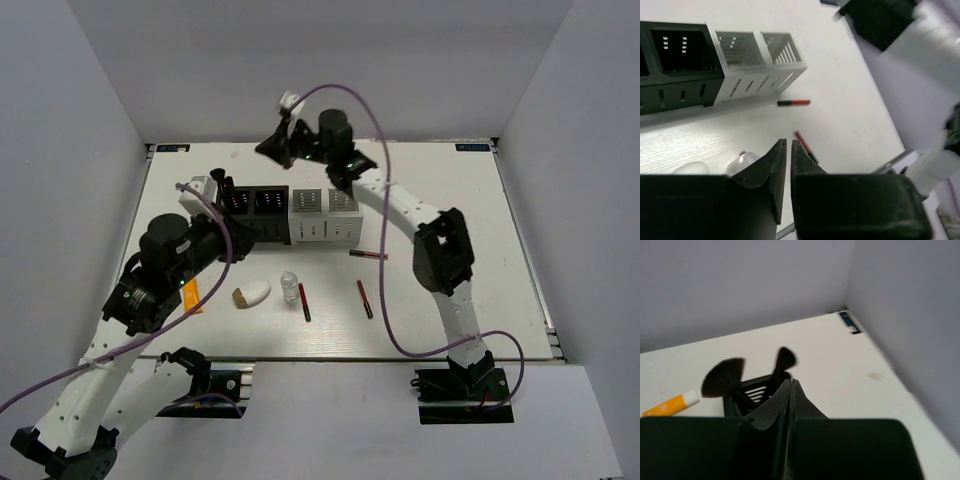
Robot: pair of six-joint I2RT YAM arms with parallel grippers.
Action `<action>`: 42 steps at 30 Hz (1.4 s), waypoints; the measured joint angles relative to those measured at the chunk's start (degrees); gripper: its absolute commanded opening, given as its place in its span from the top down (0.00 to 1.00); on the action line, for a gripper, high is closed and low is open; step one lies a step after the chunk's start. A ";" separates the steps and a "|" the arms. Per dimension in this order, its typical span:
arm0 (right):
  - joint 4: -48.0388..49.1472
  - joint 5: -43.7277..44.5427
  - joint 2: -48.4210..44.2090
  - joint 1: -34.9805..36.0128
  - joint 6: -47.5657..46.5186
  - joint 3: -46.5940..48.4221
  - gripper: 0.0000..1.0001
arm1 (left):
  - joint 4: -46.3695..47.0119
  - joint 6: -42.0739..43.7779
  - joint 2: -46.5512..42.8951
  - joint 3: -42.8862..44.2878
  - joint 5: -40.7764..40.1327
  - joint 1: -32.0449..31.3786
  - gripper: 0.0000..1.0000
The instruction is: Organize the makeup
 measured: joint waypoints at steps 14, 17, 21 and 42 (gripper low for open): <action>-31.87 3.76 -30.03 -21.62 -7.96 -18.64 0.11 | -0.92 2.51 18.36 -7.98 6.25 -0.57 0.12; -35.06 4.87 -35.69 -24.70 -9.70 -28.92 0.14 | -1.18 2.67 21.03 -7.98 5.95 -1.11 0.10; -37.75 5.33 -40.52 -27.65 -10.75 -39.47 0.18 | -1.36 2.67 26.10 -7.96 4.68 -2.71 0.10; -37.94 2.84 -45.35 -33.09 -10.47 -46.56 0.22 | -2.27 -3.04 36.92 -5.90 -12.00 -13.42 0.27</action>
